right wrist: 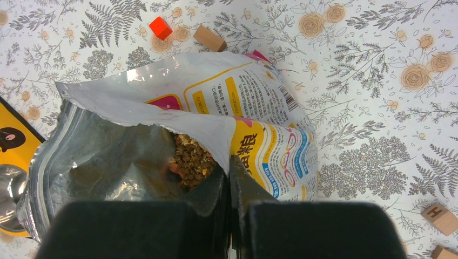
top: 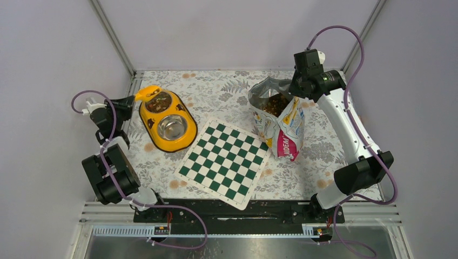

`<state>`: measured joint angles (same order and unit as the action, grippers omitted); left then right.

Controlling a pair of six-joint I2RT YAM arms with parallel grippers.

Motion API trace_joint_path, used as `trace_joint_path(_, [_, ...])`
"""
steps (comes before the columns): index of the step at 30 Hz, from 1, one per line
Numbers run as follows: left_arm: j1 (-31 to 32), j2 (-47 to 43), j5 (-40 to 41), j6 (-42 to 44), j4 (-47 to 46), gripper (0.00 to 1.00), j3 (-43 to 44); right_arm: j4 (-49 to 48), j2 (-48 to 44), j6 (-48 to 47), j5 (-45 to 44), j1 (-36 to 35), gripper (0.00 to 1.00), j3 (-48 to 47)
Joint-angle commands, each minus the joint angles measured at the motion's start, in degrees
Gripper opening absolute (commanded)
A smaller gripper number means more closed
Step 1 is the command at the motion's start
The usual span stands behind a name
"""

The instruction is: Serve the pet food

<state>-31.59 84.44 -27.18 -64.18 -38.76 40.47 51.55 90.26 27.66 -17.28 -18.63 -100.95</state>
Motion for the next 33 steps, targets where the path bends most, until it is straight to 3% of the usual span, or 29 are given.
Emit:
trace_joint_path(1, [-0.07,1.18,6.80,8.23,1.49,0.00,1.55,-3.54,-1.44,-0.10,-0.01,0.37,0.00,-1.07])
trace_joint_path(12, [3.07,-0.02,11.82,21.93,14.06,0.00,4.65,-3.64,-1.06,0.09,-0.24,0.44,0.00,-1.79])
trace_joint_path(33, [16.92,-4.99,36.21,42.65,31.76,0.00,17.15,-3.65,-1.74,0.16,0.61,0.44,0.00,-0.79])
